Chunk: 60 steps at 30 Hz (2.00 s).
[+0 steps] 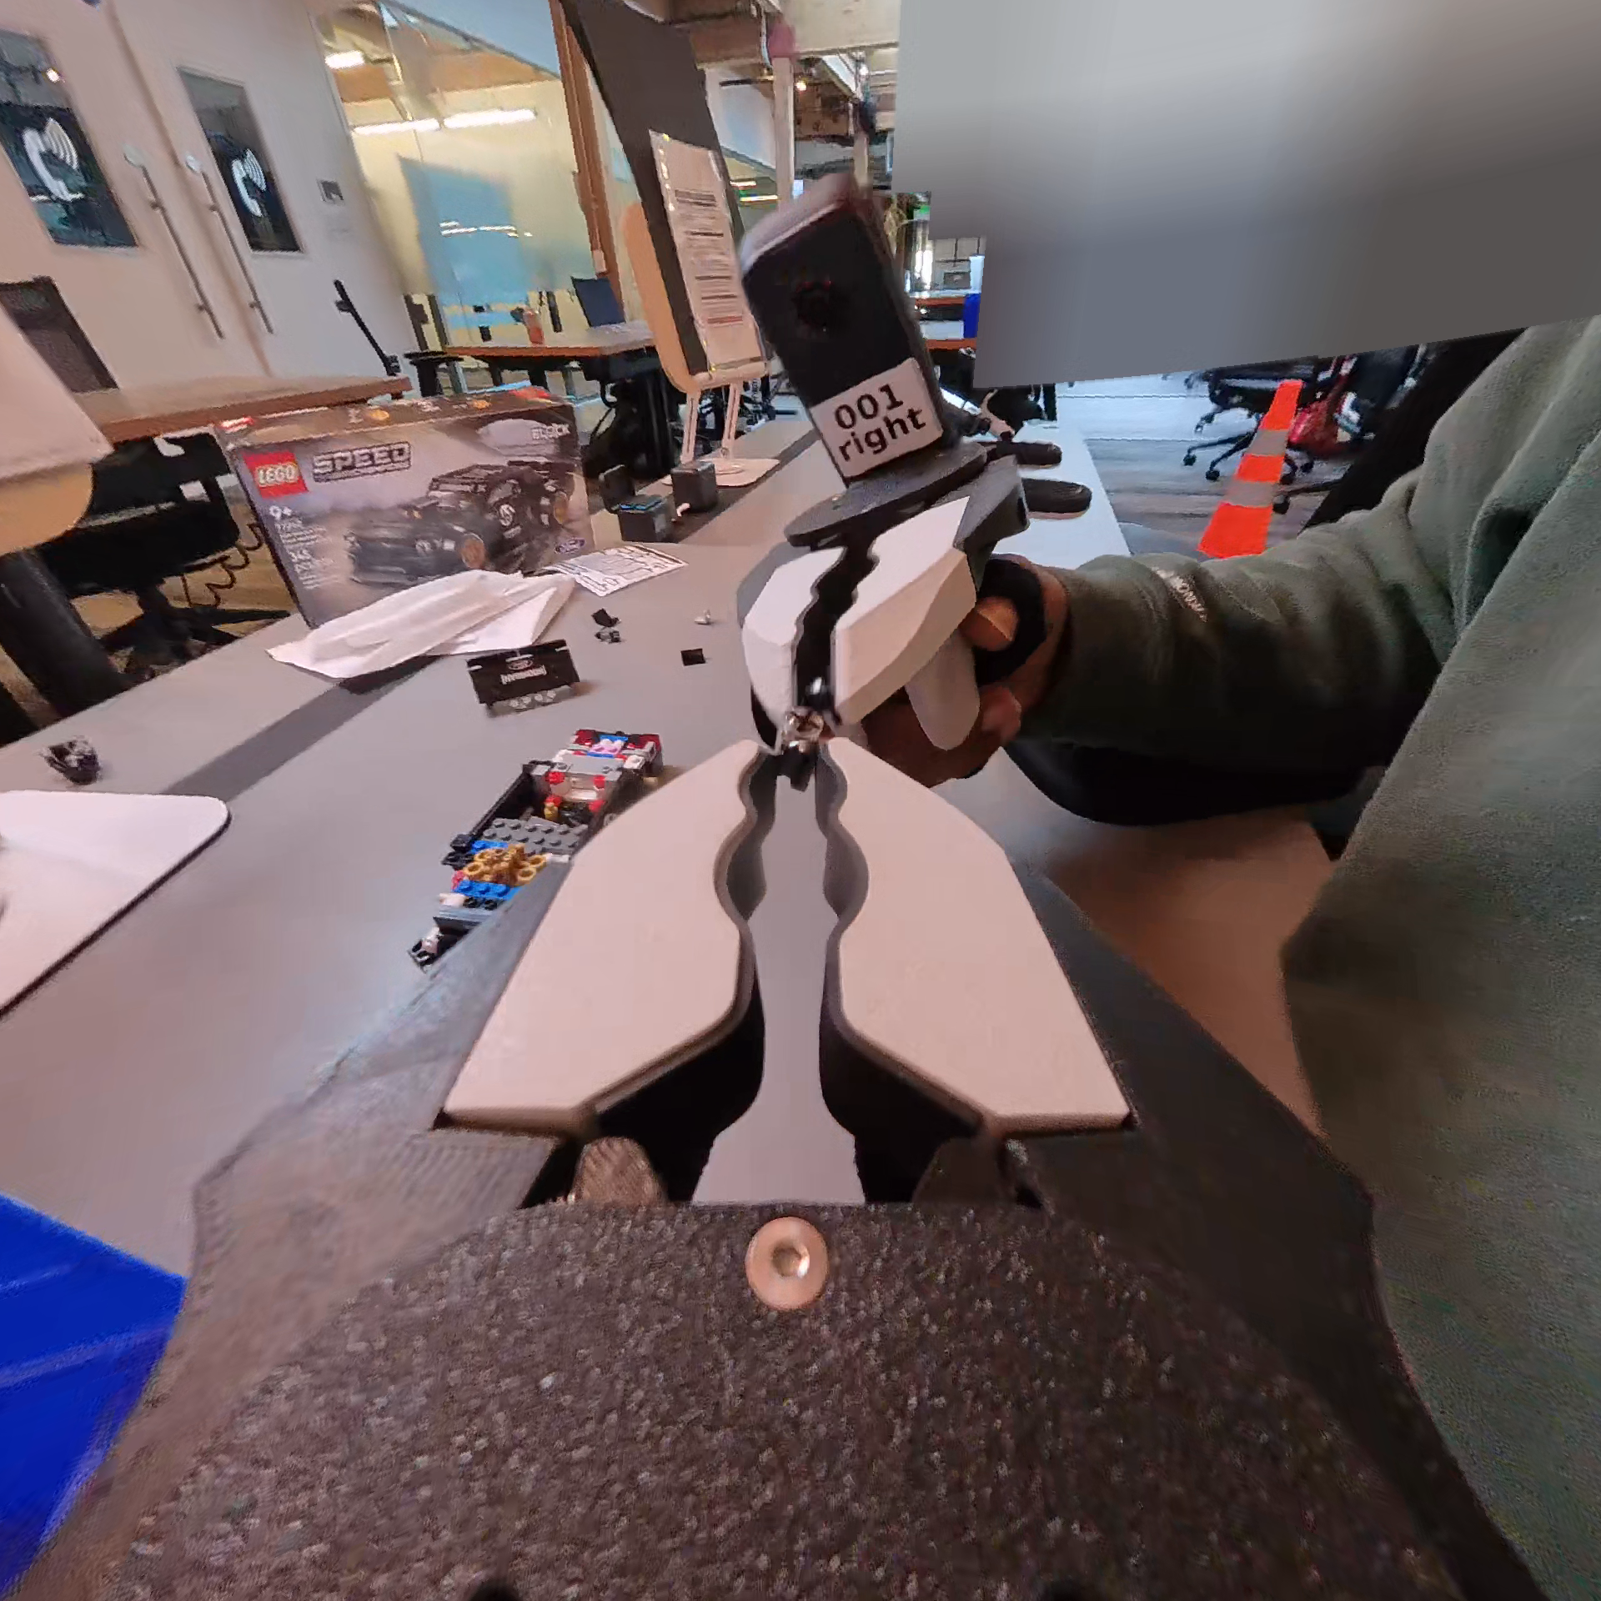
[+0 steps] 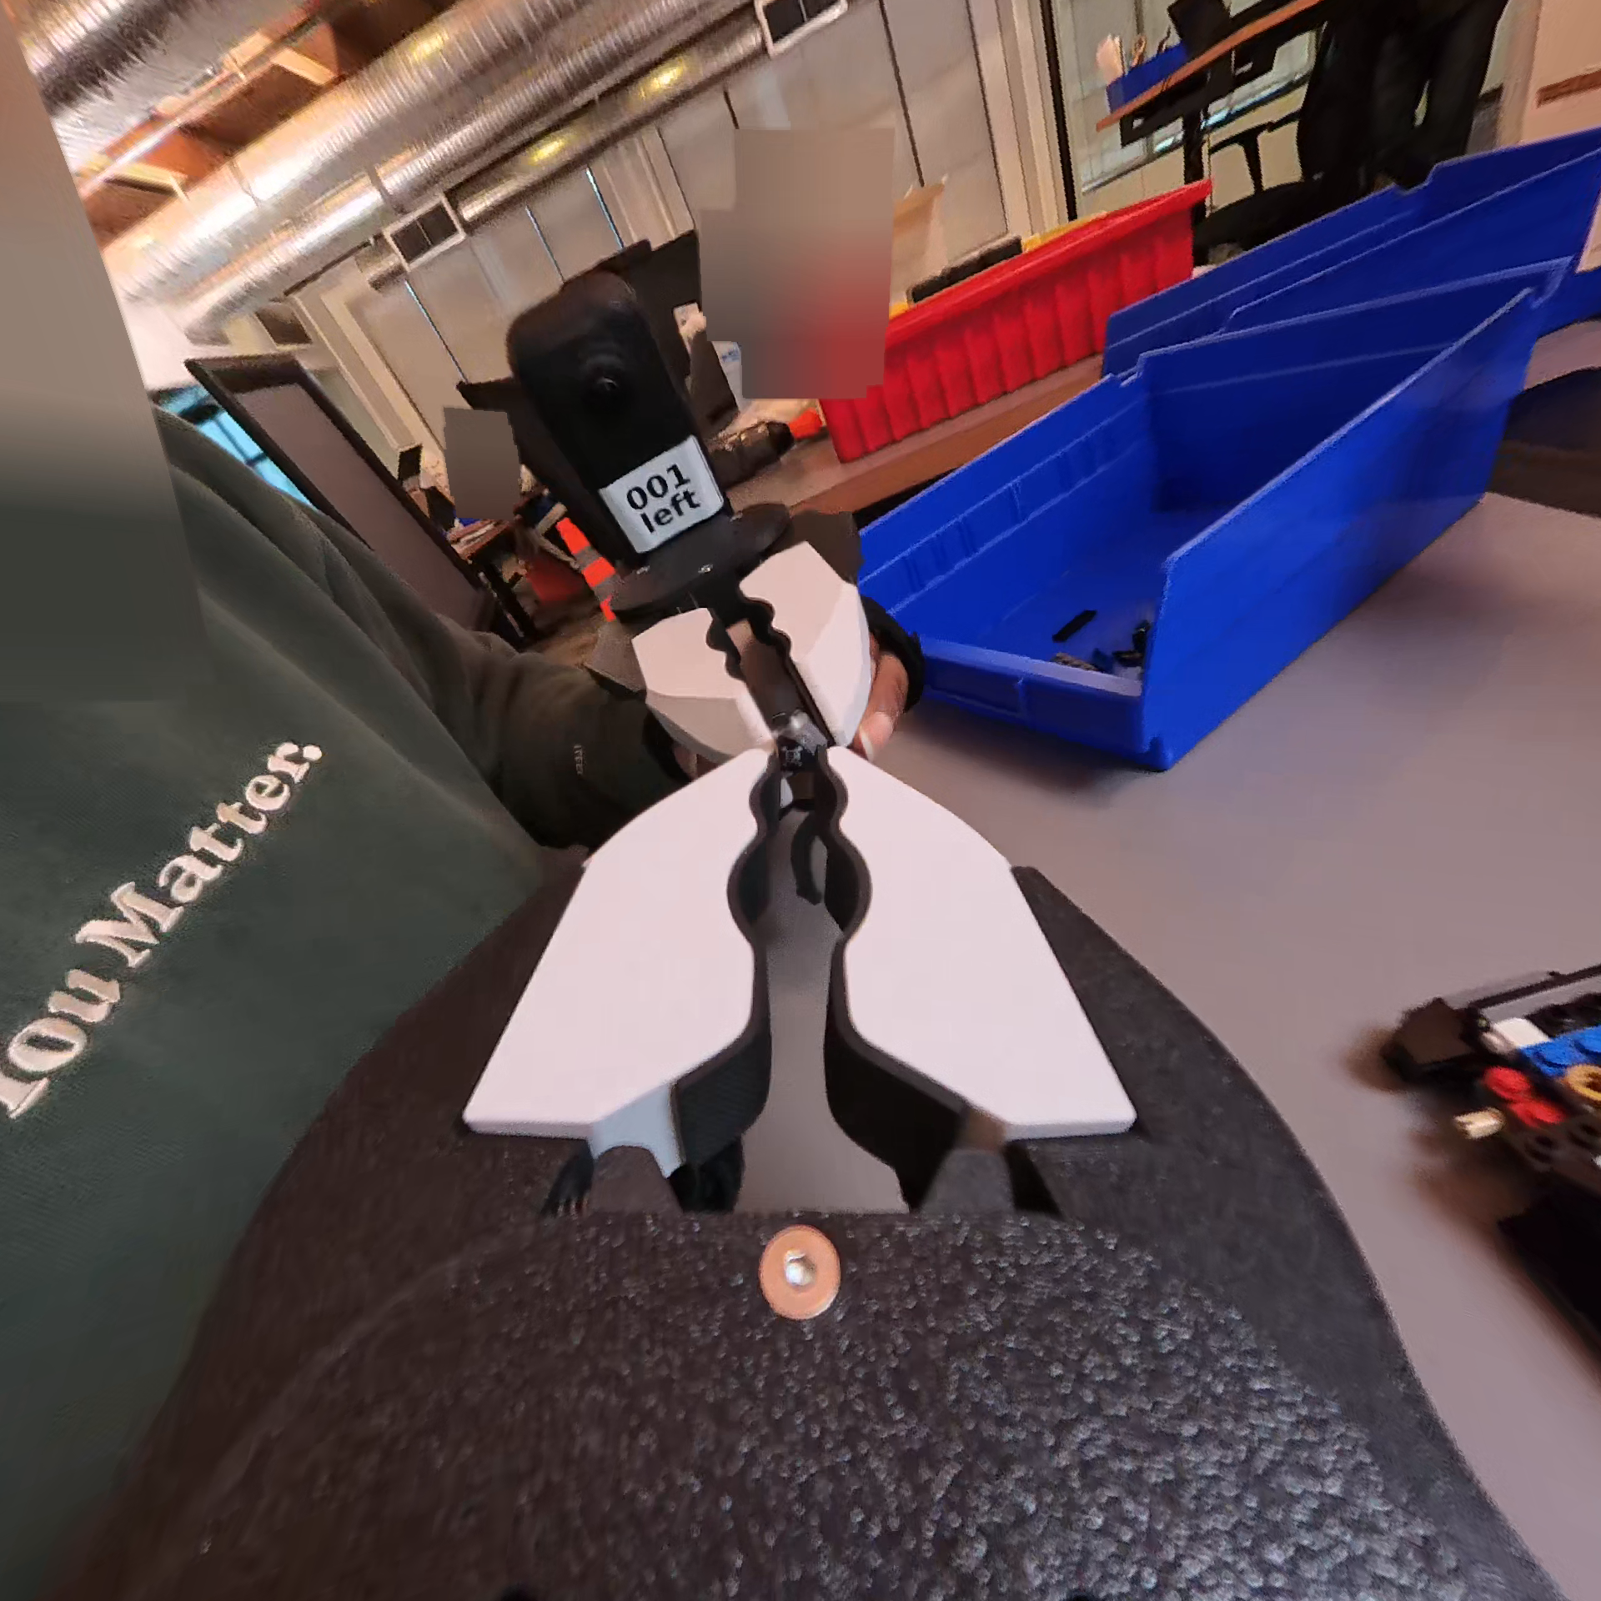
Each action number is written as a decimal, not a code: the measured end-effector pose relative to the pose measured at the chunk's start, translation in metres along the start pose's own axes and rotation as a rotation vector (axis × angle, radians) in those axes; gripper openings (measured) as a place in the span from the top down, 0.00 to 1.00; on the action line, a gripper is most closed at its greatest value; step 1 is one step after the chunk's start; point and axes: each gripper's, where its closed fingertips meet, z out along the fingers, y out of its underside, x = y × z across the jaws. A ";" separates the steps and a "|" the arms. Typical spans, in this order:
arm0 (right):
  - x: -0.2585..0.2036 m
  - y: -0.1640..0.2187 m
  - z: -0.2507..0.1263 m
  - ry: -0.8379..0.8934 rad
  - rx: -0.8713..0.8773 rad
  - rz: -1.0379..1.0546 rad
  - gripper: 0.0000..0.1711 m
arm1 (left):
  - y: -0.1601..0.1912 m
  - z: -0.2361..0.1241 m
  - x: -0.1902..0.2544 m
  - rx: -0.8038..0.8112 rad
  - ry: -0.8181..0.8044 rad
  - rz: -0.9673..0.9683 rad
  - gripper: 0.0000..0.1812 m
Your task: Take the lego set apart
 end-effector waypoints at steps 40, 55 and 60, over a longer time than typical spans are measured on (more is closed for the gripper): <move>0.008 0.065 0.003 0.126 -0.357 -0.374 0.96 | 0.056 0.006 0.026 -0.259 0.280 -0.267 0.95; 0.002 0.058 0.002 0.108 -0.322 -0.374 0.93 | 0.049 0.005 0.030 -0.238 0.312 -0.306 0.96; -0.002 0.059 0.002 0.081 -0.321 -0.381 0.96 | 0.049 0.003 0.034 -0.250 0.343 -0.329 0.96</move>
